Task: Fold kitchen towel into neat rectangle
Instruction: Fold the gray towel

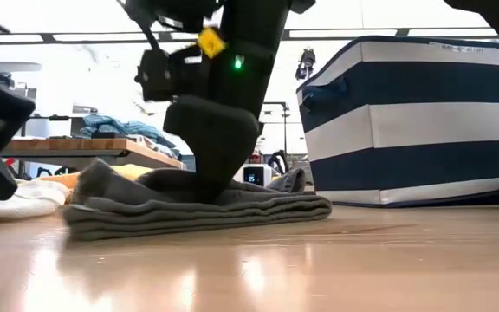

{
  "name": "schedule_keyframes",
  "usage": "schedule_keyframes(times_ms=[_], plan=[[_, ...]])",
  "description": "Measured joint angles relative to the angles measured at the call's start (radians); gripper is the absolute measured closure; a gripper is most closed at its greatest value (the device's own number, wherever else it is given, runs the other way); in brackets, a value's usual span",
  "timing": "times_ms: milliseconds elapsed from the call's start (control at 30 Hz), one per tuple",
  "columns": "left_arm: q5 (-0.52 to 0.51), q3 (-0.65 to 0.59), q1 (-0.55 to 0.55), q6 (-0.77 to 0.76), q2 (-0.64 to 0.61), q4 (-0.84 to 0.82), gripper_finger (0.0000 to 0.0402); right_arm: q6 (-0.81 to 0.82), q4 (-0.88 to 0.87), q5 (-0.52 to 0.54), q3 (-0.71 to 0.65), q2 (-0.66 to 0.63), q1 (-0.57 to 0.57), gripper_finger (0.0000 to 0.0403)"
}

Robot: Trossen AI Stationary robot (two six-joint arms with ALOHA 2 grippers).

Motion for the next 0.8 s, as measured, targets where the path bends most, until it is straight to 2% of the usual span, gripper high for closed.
schedule_keyframes(times_ms=[133,267,367,667,800], plan=[[-0.001,-0.076,-0.001,0.018,-0.063,0.116,0.0314,0.037,0.027,-0.005,-0.023,-0.019,-0.006,0.0259],[-0.012,-0.083,-0.001,0.033,-0.095,0.135,0.0309,0.044,0.084,-0.053,-0.032,-0.06,-0.005,0.0257],[-0.012,-0.065,-0.001,0.03,-0.108,0.142,0.0304,-0.053,0.109,-0.104,-0.03,-0.09,-0.001,0.0258],[-0.028,0.058,-0.015,0.087,-0.116,0.145,0.0305,-0.343,0.042,-0.124,-0.035,-0.151,0.032,0.0272],[-0.036,0.09,-0.023,0.138,-0.116,0.143,0.0308,-0.403,0.037,-0.128,-0.054,-0.14,0.042,0.0277]])
